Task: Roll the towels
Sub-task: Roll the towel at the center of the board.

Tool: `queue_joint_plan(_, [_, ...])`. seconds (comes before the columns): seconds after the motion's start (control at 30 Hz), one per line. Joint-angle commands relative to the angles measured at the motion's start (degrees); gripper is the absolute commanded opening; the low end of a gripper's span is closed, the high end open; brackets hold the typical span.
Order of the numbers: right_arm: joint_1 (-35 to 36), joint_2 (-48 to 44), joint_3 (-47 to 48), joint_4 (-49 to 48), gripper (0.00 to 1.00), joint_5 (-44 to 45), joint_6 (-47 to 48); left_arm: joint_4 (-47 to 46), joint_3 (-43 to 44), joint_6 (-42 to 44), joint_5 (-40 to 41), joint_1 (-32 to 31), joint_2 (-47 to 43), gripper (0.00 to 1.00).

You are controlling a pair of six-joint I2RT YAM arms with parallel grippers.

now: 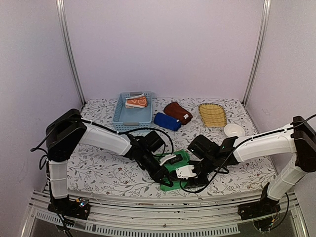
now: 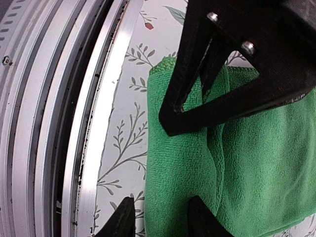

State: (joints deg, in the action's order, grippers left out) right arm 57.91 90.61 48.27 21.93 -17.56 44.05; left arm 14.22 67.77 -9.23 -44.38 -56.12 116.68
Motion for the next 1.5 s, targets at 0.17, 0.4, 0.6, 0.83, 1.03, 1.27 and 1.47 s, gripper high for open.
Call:
queue_joint_plan(0.17, [1.6, 5.5, -0.7, -2.0, 0.24, 4.0, -0.8, 1.6, -2.7, -1.2, -0.9, 1.8, 1.2, 0.01])
queue_joint_plan(0.4, [1.2, 8.5, 3.5, 5.9, 0.06, -4.2, -0.9, 0.3, -6.1, -0.4, 4.0, 2.5, -2.9, 0.30])
queue_joint_plan(0.6, [-1.4, 13.5, 11.7, 19.9, 0.04, -21.0, -1.5, -14.1, -19.6, -6.7, 14.8, 2.7, -20.9, 0.45])
queue_joint_plan(0.83, [-9.0, 27.5, 24.7, 33.5, 0.04, -35.2, -0.4, -26.4, -34.8, -7.8, 42.7, -6.7, -38.6, 0.46])
queue_joint_plan(1.03, [-12.6, 40.5, 34.7, 42.9, 0.04, -39.8, -0.2, -25.8, -34.9, 3.4, 61.8, -21.0, -38.8, 0.48])
queue_joint_plan(1.27, [-13.9, 45.9, 37.2, 44.3, 0.04, -40.2, -1.4, -18.2, -23.3, 16.7, 63.0, -25.3, -24.6, 0.49])
queue_joint_plan(1.47, [-14.1, 46.3, 37.2, 44.7, 0.04, -40.6, -1.3, -19.6, -18.0, 23.8, 64.5, -25.7, -16.8, 0.52])
